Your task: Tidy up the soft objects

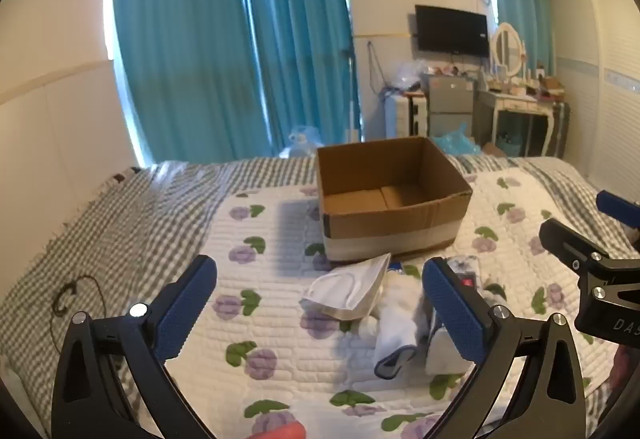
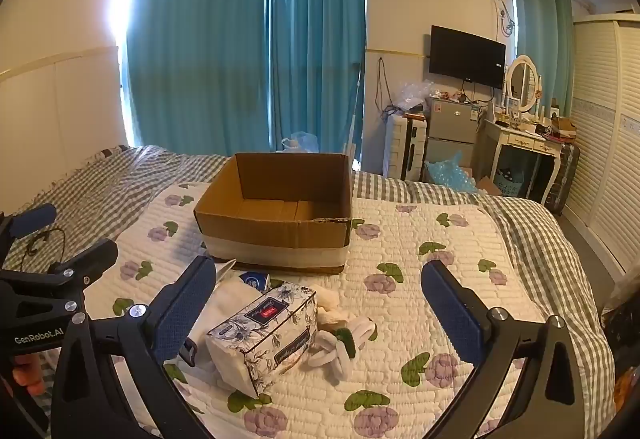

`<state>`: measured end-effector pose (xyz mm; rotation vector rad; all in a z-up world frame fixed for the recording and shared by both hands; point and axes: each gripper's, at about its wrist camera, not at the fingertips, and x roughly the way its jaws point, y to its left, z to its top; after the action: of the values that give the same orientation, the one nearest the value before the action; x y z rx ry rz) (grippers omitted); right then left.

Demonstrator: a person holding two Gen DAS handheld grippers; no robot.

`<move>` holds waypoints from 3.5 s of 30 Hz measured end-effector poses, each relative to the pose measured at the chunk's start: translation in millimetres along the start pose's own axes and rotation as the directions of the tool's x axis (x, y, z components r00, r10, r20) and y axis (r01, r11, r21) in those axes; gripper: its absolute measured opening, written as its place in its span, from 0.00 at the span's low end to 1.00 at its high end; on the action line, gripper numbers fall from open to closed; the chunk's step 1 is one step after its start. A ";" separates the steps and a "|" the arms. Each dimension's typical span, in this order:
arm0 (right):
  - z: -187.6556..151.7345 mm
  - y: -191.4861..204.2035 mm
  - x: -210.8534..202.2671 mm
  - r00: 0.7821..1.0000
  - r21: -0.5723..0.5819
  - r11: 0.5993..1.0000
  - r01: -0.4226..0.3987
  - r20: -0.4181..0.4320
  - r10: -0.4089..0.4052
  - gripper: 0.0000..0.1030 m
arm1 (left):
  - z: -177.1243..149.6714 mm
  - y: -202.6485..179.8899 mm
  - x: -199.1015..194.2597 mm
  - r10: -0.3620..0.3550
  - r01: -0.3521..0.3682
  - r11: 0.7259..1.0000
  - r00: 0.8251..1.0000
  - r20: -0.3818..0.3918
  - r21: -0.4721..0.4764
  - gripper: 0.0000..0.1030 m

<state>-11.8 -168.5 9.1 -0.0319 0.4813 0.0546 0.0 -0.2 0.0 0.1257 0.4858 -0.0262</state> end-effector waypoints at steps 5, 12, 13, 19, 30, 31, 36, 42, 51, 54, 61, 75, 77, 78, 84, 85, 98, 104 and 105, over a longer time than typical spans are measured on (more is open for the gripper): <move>-0.5 0.8 0.9 1.000 -0.001 1.000 0.001 0.001 -0.001 1.00 | 0.3 -0.5 -0.4 -0.002 0.002 1.000 1.000 -0.005 -0.012 1.00; 1.5 2.6 -0.4 1.000 -0.004 1.000 0.000 0.001 0.000 1.00 | -2.1 -1.8 1.4 -0.001 0.001 1.000 1.000 -0.004 -0.025 1.00; -2.0 0.7 2.1 1.000 -0.004 1.000 -0.002 0.001 0.002 1.00 | -2.7 1.5 0.7 -0.003 0.003 1.000 1.000 -0.002 -0.027 1.00; -1.7 4.3 1.7 1.000 -0.012 1.000 -0.004 -0.002 0.004 1.00 | -3.5 2.4 -1.4 -0.006 0.006 1.000 1.000 -0.004 -0.031 1.00; -0.6 7.0 0.2 1.000 -0.016 1.000 -0.003 -0.004 0.003 1.00 | -4.0 6.7 0.9 -0.003 0.002 0.998 1.000 -0.020 -0.068 1.00; -0.6 6.8 0.3 1.000 -0.016 1.000 -0.003 -0.004 0.003 1.00 | -4.0 6.8 0.5 -0.004 0.003 0.998 1.000 -0.019 -0.068 1.00; -0.6 6.7 0.7 1.000 -0.018 1.000 -0.004 -0.004 0.003 1.00 | -5.7 4.8 0.7 -0.002 0.001 0.999 1.000 -0.017 -0.054 1.00; -0.4 7.1 0.6 1.000 -0.018 1.000 -0.002 -0.005 0.002 1.00 | -6.6 5.3 2.6 0.003 -0.004 0.999 1.000 -0.022 -0.054 1.00; -1.1 12.1 0.1 1.000 -0.030 1.000 -0.008 0.000 0.008 1.00 | -7.1 7.1 4.7 0.008 -0.009 0.999 1.000 -0.022 -0.047 1.00; -1.2 12.7 1.1 1.000 -0.035 0.999 -0.007 -0.004 0.007 1.00 | -7.0 8.3 5.1 0.009 -0.010 0.999 1.000 -0.021 -0.047 1.00; 0.0 12.5 2.4 1.000 -0.032 0.999 -0.006 -0.007 0.006 1.00 | -6.2 10.9 6.7 0.012 -0.013 0.999 1.000 -0.024 -0.043 1.00; -0.4 14.4 3.6 1.000 -0.038 0.999 -0.006 -0.010 0.005 1.00 | -7.2 10.6 6.1 0.014 -0.015 0.999 1.000 -0.024 -0.044 1.00; -0.4 14.5 3.6 1.000 -0.038 0.999 -0.006 -0.009 0.006 1.00 | -7.2 10.7 6.1 0.013 -0.015 0.999 1.000 -0.025 -0.045 1.00; -0.6 14.5 3.6 1.000 -0.039 0.999 -0.006 -0.010 0.005 1.00 | -7.3 10.8 6.1 0.013 -0.014 0.999 1.000 -0.025 -0.045 1.00; -0.8 14.4 3.9 1.000 -0.038 0.999 -0.004 -0.009 0.004 1.00 | -10.8 10.7 4.1 0.014 -0.015 0.999 1.000 -0.017 -0.043 1.00; -1.1 14.6 3.8 1.000 -0.038 0.999 -0.002 -0.009 0.002 1.00 | -11.3 10.8 3.2 0.013 -0.014 0.999 1.000 -0.013 -0.041 1.00; -7.9 18.0 12.6 0.996 0.001 1.000 0.019 -0.093 -0.019 1.00 | -11.7 19.8 -1.3 0.003 -0.003 0.999 1.000 -0.005 -0.032 1.00; -32.5 38.9 52.9 0.963 -0.009 1.000 0.001 -0.268 -0.003 1.00 | -34.8 31.7 23.8 0.003 -0.011 0.998 0.993 -0.118 -0.065 1.00; -36.4 42.8 58.4 0.959 -0.012 1.000 -0.005 -0.284 0.002 1.00 | -38.5 31.8 26.8 0.004 -0.013 0.998 0.991 -0.131 -0.063 1.00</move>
<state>20.5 -124.7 -50.9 -0.0514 0.7687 0.0568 7.6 36.3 -42.7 0.0668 0.6167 0.0060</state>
